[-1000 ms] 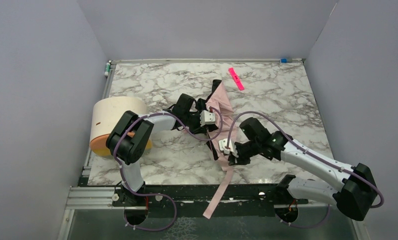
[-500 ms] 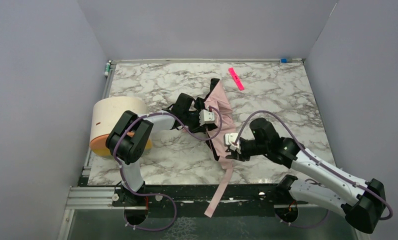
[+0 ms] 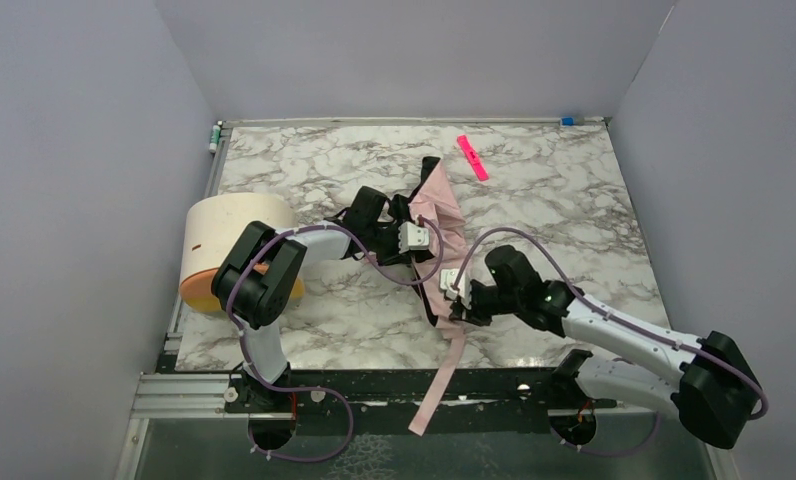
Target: Put away the umbrella
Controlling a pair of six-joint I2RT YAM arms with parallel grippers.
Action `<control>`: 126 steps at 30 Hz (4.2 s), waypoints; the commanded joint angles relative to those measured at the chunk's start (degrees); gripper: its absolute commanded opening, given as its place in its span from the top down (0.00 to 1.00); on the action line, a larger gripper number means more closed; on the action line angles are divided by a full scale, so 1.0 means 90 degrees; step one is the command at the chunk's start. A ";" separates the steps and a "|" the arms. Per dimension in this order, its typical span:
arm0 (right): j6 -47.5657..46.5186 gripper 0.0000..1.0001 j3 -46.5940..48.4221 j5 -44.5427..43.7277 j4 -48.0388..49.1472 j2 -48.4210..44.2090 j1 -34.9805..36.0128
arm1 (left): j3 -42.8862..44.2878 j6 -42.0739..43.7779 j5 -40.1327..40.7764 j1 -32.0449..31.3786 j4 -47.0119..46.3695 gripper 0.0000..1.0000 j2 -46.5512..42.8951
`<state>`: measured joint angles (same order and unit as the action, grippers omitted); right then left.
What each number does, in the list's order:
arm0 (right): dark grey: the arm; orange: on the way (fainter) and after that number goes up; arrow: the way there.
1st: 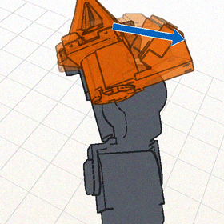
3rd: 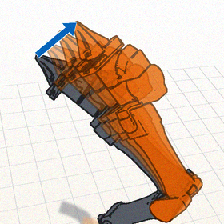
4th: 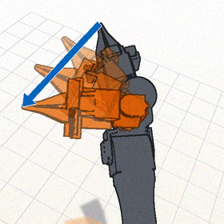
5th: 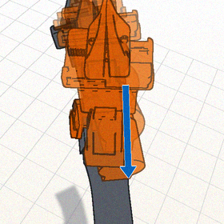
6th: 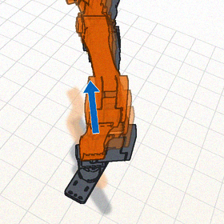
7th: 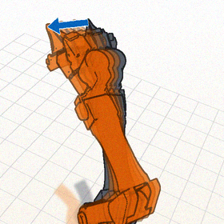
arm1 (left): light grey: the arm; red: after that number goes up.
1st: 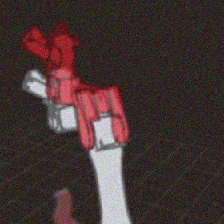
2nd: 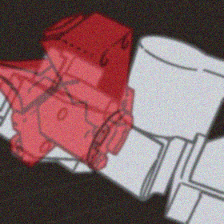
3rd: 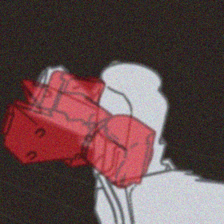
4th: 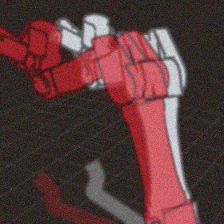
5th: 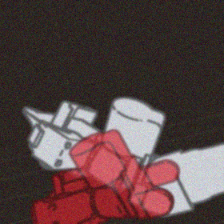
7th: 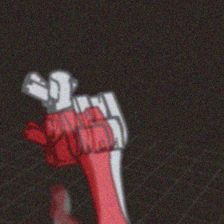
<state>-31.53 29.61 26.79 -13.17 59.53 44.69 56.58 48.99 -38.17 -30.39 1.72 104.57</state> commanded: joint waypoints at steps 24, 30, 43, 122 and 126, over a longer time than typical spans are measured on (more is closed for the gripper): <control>0.7731 0.48 0.0546 -0.4312 0.2490 0.0019 0.0045 | 0.0008 0.0582 -0.0192 0.0066 0.0512 1.00 -0.0186; 0.8547 0.48 0.0645 -0.4480 0.2650 0.0116 0.0043 | 0.0022 0.0582 -0.0173 0.0066 0.0531 1.00 -0.0172; 0.8711 0.52 0.0959 -0.4475 0.2752 0.0700 0.0043 | 0.0039 0.0591 -0.0182 0.0066 0.0552 1.00 -0.0155; 0.7679 0.25 0.1487 -0.3659 -0.0317 0.0387 0.0709 | 0.0130 0.0476 -0.0075 0.0057 0.0551 1.00 -0.0077; 0.7981 0.39 0.1377 -0.3407 -0.0601 0.0414 0.0732 | 0.0130 0.0483 -0.0077 0.0057 0.0556 1.00 -0.0067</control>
<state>37.28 41.01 -7.29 -17.96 63.35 50.68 56.80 52.99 -39.55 -30.33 4.64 104.09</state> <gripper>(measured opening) 0.667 0.309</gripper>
